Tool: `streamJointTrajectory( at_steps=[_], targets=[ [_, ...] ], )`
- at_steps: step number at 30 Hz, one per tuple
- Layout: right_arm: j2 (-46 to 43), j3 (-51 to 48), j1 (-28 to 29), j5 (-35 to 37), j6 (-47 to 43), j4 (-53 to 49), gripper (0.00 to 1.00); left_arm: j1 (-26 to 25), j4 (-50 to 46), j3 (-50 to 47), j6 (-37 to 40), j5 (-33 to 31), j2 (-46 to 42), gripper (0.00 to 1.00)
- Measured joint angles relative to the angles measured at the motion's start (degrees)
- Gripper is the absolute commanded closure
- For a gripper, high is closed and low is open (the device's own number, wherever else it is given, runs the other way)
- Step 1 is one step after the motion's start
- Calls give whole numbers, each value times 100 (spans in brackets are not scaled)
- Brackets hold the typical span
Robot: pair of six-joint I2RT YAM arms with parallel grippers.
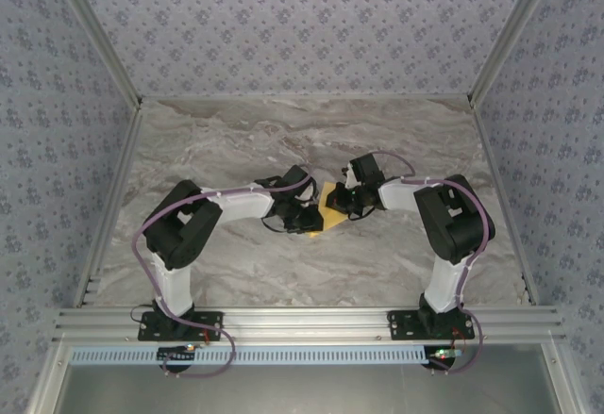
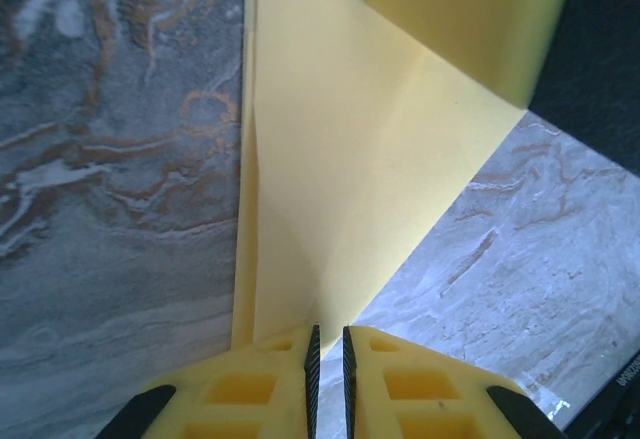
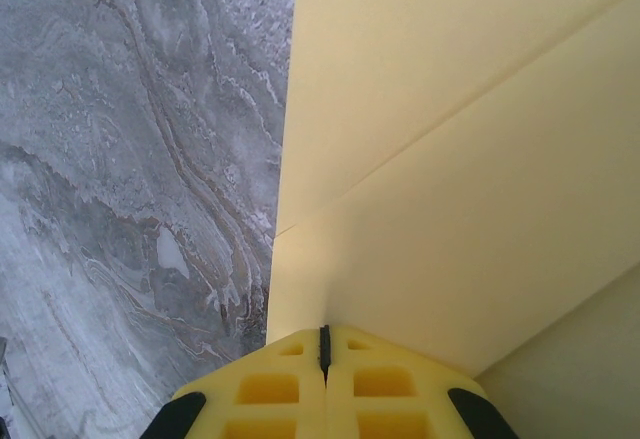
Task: Fold a paper plane with a square sheet of paper (pick it up from the middle)
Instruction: Fourth fold the wing at the center of the table.
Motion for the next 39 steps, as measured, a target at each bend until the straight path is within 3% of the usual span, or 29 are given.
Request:
streamJointTrajectory(
  at_steps=[15,39],
  targets=[
    [44,68,0,0,-2,-42,100,57,-79,17,85,-109,0,83],
    [144,251,20,7,-131,-247,100,767,1132,-1333,-289,730,-553,88]
  ],
)
